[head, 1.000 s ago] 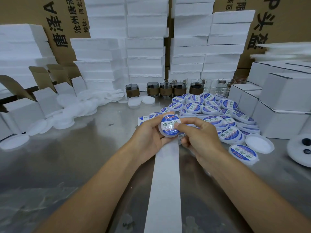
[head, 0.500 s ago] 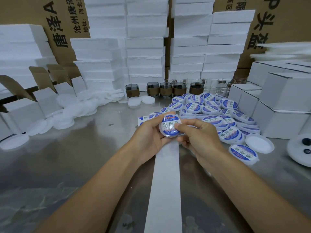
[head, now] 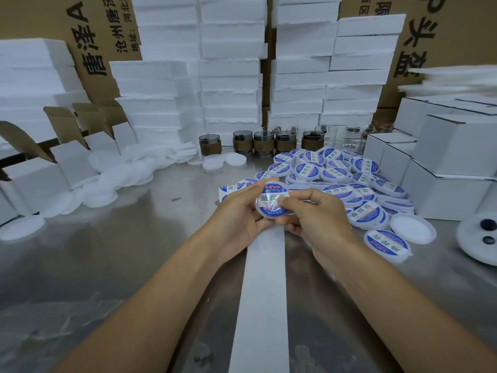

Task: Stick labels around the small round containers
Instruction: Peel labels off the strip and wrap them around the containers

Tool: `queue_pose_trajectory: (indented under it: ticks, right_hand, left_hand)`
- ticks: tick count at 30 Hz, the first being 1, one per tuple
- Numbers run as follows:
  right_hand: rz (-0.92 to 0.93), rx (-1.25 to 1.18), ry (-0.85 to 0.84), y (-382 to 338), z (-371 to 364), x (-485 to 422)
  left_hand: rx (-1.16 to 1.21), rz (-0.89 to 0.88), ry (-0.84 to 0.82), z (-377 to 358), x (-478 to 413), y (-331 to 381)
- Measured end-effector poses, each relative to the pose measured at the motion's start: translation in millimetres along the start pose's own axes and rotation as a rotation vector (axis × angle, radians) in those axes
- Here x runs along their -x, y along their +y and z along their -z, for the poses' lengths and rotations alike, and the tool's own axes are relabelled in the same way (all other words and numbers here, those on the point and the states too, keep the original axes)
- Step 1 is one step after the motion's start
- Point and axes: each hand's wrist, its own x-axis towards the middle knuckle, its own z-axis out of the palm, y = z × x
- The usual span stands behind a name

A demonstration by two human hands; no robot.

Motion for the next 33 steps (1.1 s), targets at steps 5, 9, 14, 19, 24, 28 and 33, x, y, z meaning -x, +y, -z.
queue_pose_trajectory:
  ticks: [5, 9, 14, 19, 24, 28, 33]
  right_hand:
    - [-0.001, -0.007, -0.018, 0, 1, 1]
    - [0.005, -0.028, -0.031, 2, 1, 0]
    - [0.074, 0.020, -0.053, 2, 0, -2]
    - [0.333, 0.302, 0.001, 6, 0, 0]
    - [0.476, 0.454, 0.114, 7, 0, -2]
    - [0.501, 0.467, 0.153, 3, 7, -9]
    - [0.594, 0.727, 0.158, 9, 13, -9]
  left_hand:
    - [-0.113, -0.045, -0.036, 0, 2, -1]
    - [-0.140, -0.078, -0.024, 2, 3, -2]
    - [-0.200, -0.117, 0.034, 2, 2, -3]
    - [-0.248, -0.129, 0.101, 4, 1, -5]
    - [-0.284, -0.180, 0.109, 0, 3, -6]
    - [-0.361, -0.258, 0.054, -5, 4, -9]
    - [-0.331, -0.240, 0.029, -3, 4, -7]
